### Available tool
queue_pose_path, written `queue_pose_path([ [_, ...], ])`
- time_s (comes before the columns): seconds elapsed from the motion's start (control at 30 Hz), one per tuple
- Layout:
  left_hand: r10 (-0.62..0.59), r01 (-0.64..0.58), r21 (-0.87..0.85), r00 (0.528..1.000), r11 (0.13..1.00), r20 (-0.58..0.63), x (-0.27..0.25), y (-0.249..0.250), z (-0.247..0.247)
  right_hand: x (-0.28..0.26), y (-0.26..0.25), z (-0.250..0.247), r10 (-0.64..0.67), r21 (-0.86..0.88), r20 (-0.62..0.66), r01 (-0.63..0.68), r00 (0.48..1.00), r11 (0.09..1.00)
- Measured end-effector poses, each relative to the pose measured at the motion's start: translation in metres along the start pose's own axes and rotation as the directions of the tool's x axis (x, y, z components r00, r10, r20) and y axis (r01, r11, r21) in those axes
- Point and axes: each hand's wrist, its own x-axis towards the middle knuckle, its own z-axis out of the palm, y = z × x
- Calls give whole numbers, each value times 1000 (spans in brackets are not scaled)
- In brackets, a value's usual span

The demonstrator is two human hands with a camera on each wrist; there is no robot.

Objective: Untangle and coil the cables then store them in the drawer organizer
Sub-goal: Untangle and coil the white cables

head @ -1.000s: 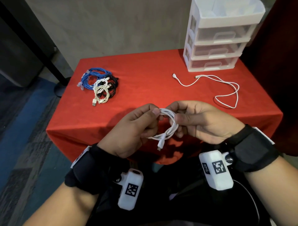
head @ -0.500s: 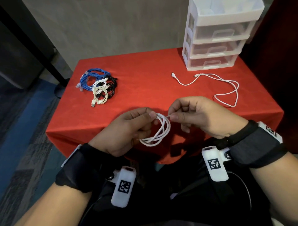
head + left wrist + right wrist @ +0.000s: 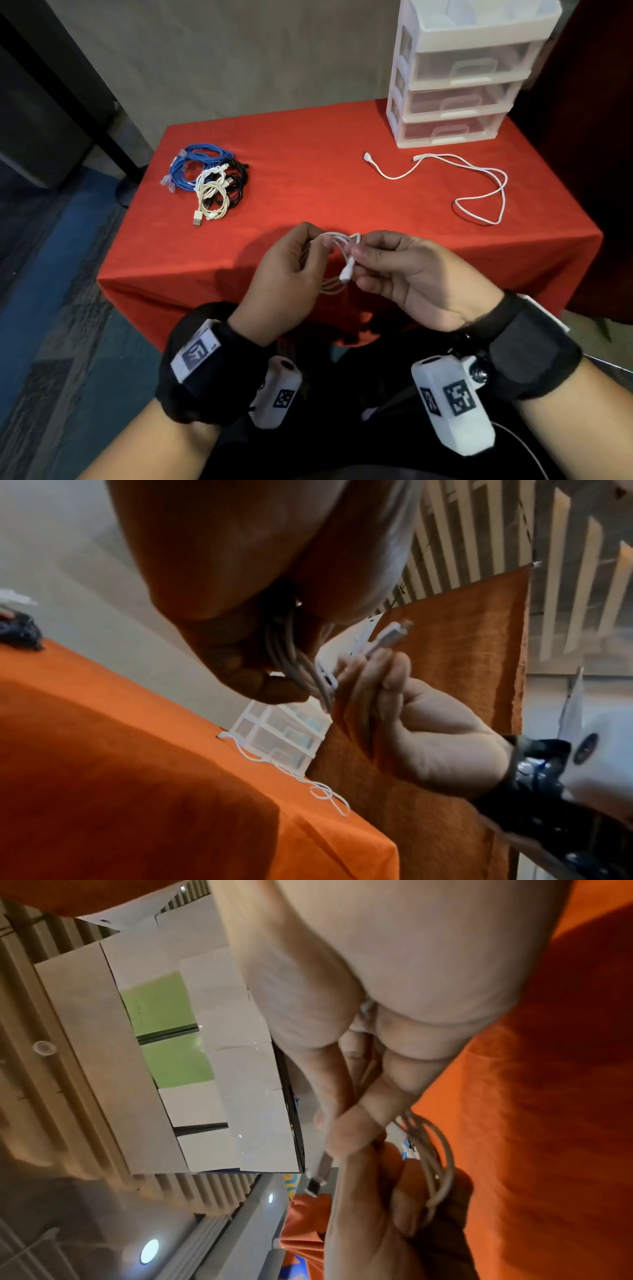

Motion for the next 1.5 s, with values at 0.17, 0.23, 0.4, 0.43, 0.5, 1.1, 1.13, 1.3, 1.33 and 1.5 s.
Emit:
queue_pose_path([
  [0.17,-144,141,-224,990,964,3,-4,7,9,3,6,15,-307,-326,-108,258,946,909],
  [0.23,-180,170,-312,984,935,-1,-3,14,7,3,9,17,-475,-554,-92,352,875,755],
  [0.4,-181,163,-398,983,903,-9,-2,24,7,7,14,15,-686,-736,-87,417,723,533],
  [0.43,-197,180,-439,980,880,7,-2,26,9,7,16,18,-726,-767,-68,429,685,477],
  [0.5,-210,199,-492,977,848,33,-2,29,12,9,21,22,-764,-792,-73,428,641,436],
  [1.1,-250,221,-474,968,852,1,9,21,-14,7,15,6,-346,-543,57,320,936,776],
  [1.13,-241,211,-445,971,870,-9,10,20,-14,8,15,3,-348,-553,52,317,936,771],
  [1.3,-197,179,-302,980,936,-32,11,9,-9,11,14,-7,-333,-664,89,305,939,683],
  [1.33,-212,195,-311,977,930,-22,11,7,-9,13,14,-9,-331,-667,100,310,938,677],
  [1.5,-265,267,-380,962,886,59,14,9,-13,29,9,-12,-333,-558,93,326,938,763],
])
